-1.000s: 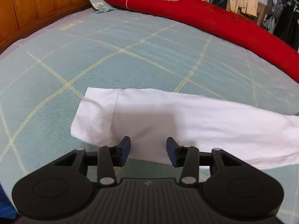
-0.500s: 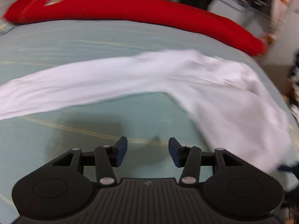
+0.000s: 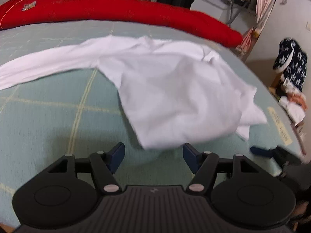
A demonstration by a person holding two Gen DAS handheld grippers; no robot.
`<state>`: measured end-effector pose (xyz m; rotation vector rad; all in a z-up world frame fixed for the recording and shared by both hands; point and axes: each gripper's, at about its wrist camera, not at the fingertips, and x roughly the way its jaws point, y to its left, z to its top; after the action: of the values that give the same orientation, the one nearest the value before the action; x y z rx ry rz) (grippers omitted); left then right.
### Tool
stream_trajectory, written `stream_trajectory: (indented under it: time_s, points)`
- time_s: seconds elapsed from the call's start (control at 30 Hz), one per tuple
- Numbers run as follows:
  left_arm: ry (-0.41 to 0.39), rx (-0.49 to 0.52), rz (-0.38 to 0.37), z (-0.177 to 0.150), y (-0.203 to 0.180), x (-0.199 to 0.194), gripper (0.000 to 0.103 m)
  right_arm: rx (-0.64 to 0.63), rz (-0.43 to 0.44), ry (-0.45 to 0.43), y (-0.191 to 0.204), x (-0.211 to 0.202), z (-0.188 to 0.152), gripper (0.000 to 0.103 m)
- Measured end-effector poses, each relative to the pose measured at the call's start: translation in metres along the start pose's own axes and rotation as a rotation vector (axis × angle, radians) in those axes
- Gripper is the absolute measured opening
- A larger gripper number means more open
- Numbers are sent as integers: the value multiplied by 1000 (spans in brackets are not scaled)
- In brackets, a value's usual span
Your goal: Fold clothes
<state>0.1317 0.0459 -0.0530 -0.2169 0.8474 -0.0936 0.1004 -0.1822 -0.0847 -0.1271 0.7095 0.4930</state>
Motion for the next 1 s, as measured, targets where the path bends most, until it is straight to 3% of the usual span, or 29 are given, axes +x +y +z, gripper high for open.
stream_trajectory:
  time_s: [0.07,0.33,0.53,0.63,1.0]
  points:
    - [3,4,7,-3,0,-1,67,7,-18,10,-4,-6,6,103]
    - [8,-8,14,-7,1,-3,68,48,-244,-122,-25,-16,38,103]
    - [12,-18,16,-6,4,0,69,48,-250,-75,-12,28,49,103]
    - [12,-25,21,-6,7,1,69,16,-299,-50,0,47,46,103]
    - [9,-32,28,-5,11,3,69,126,-421,-26,-63,21,36,103]
